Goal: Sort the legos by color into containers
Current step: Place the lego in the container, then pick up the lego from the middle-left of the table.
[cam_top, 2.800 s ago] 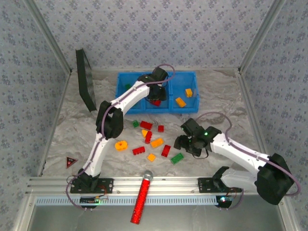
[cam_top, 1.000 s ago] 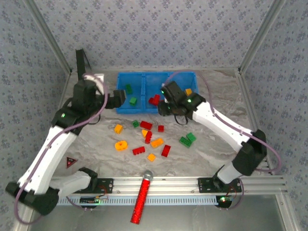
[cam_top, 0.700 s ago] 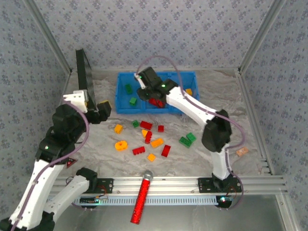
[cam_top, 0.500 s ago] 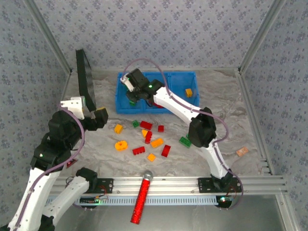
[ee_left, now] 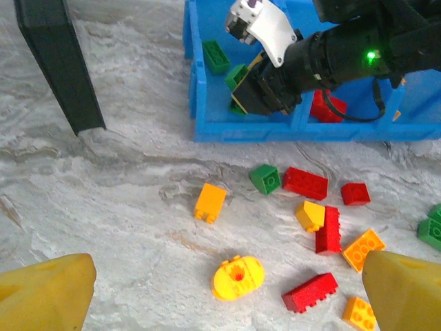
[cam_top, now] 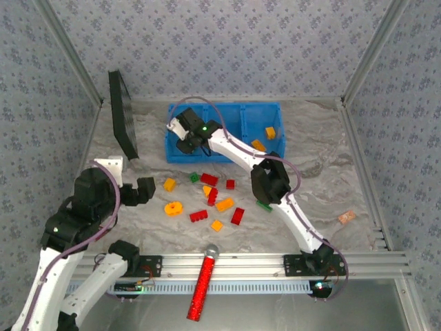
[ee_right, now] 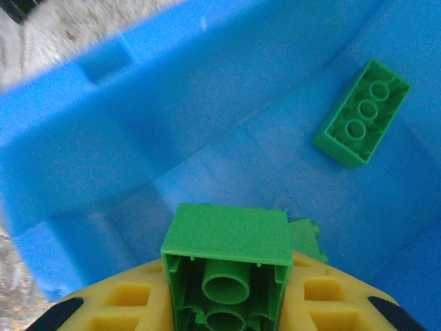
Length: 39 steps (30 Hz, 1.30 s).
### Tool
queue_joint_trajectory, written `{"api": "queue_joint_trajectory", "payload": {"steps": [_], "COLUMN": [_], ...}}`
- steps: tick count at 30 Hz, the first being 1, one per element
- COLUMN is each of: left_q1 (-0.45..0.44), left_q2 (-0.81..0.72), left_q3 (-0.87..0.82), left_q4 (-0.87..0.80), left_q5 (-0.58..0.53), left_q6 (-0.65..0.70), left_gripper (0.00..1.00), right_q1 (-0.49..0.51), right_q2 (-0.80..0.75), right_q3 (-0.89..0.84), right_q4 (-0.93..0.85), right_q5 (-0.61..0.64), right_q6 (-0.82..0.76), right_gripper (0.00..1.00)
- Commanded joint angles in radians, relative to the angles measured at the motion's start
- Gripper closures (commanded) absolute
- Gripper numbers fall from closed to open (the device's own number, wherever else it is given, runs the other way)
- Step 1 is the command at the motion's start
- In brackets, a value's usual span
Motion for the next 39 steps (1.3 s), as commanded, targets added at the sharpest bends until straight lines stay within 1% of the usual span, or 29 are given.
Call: {"api": "queue_joint_trajectory", "payload": {"steps": [1,6,12,14,17,20,23,25,27,30,33,36,39], "left_q1": [0.006,0.007,0.001,-0.011,-0.062,-0.141,-0.213,-0.291,-0.364,-0.435,-0.464,-0.476,-0.481], "left_q2": [0.013,0.047,0.088,0.11,0.123,0.13,0.172,0.234,0.303,0.412,0.465,0.493,0.511], "left_q3": [0.009,0.02,0.005,0.0,-0.035,-0.098,-0.139,-0.124,-0.1,-0.08,-0.104,-0.132,-0.159], "left_q4": [-0.036,-0.071,-0.092,-0.106,-0.088,-0.017,0.064,0.093,0.106,0.134,0.194,0.257,0.296], "left_q5": [0.05,0.066,0.124,0.135,0.146,0.164,0.175,0.124,0.047,-0.026,-0.046,-0.047,0.003], "left_q6": [-0.044,-0.077,-0.075,-0.081,-0.092,-0.092,-0.069,-0.014,0.067,0.202,0.308,0.371,0.408], "left_gripper": [0.01,0.01,0.01,0.03,0.06,0.08,0.11,0.11,0.12,0.13,0.14,0.18,0.25], "right_q1": [0.002,0.01,0.015,0.018,0.022,0.023,0.025,0.023,0.019,0.008,-0.006,-0.026,-0.044], "right_q2": [0.023,0.04,0.035,0.024,0.005,-0.016,-0.038,-0.06,-0.09,-0.143,-0.215,-0.313,-0.422], "right_q3": [0.058,0.073,0.073,0.074,0.078,0.083,0.095,0.101,0.101,0.098,0.068,-0.022,-0.163], "right_q4": [-0.036,-0.062,-0.069,-0.065,-0.06,-0.059,-0.072,-0.09,-0.104,-0.132,-0.156,-0.139,-0.085], "right_q5": [0.005,0.082,0.087,0.08,0.065,0.052,0.043,0.039,0.022,-0.003,-0.017,-0.018,-0.006], "right_q6": [-0.042,-0.088,-0.1,-0.101,-0.102,-0.102,-0.097,-0.094,-0.084,-0.065,-0.044,-0.019,0.017], "right_gripper": [0.7,0.65,0.58,0.56,0.52,0.49,0.48,0.47,0.46,0.45,0.42,0.38,0.36]}}
